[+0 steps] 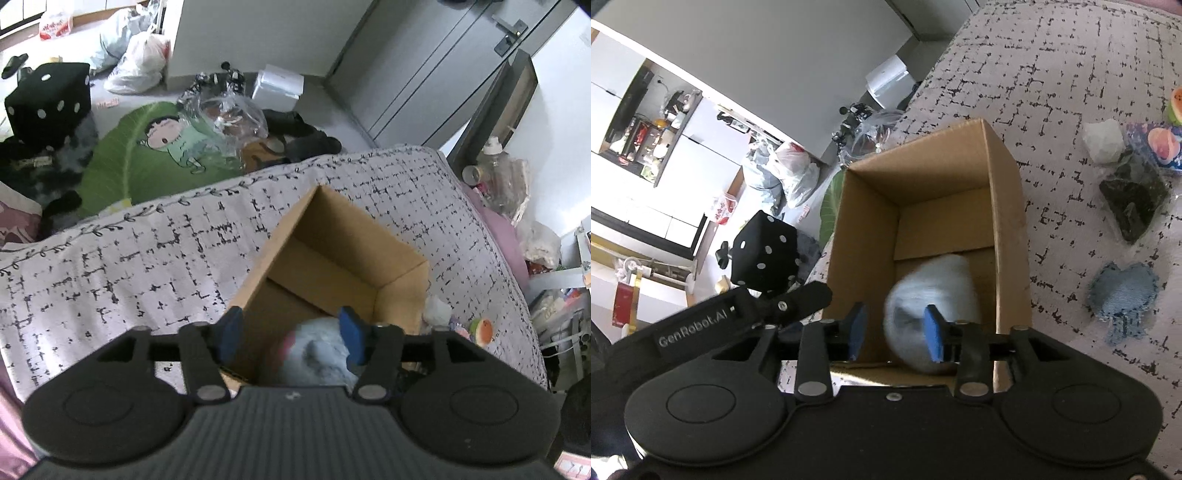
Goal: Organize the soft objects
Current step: 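Carry the plush toy in the right gripper over the cardboard box, then open the right gripper to drop the plush toy into the box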
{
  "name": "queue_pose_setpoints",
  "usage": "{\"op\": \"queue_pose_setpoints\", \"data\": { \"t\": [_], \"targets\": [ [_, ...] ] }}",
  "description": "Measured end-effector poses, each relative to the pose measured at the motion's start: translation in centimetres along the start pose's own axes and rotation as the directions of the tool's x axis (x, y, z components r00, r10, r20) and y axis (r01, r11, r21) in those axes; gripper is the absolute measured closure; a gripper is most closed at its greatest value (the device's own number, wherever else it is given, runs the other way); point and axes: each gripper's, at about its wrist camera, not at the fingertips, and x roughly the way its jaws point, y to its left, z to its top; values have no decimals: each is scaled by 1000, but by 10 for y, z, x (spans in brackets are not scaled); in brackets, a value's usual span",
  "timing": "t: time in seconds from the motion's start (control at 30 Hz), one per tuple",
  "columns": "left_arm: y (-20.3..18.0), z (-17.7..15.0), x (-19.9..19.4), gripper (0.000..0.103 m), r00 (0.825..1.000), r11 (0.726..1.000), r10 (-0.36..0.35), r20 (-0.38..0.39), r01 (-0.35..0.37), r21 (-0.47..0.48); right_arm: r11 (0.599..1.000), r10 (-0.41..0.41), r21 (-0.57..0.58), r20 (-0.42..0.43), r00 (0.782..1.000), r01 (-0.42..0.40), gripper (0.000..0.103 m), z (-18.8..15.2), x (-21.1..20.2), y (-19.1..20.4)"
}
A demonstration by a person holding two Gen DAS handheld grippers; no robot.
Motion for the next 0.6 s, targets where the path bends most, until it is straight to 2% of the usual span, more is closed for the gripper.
{"op": "queue_pose_setpoints", "data": {
  "t": [0.03, 0.13, 0.3, 0.47, 0.6],
  "targets": [
    [0, 0, -2, 33, 1000, 1000, 1, 4, -1, -8, 1000, -3, -1, 9, 1000, 3, 64, 0, -2, 0],
    [0, -3, -8, 29, 1000, 1000, 5, 10, -5, -22, 1000, -7, 1, 33, 999, 7, 63, -2, -14, -4],
    [-6, -11, -20, 19, 1000, 1000, 19, 17, -19, 6, 1000, -19, -24, 76, 997, 21, 47, -5, -33, -11],
    [-14, -21, -30, 18, 1000, 1000, 3, 24, -3, 23, 997, -52, -47, 102, 993, 58, 41, -8, -50, -21],
    [-21, -30, -40, 10, 999, 1000, 1, 36, -2, 28, 996, -64, -58, 129, 990, 72, 29, -13, -65, -28]
  ]
}}
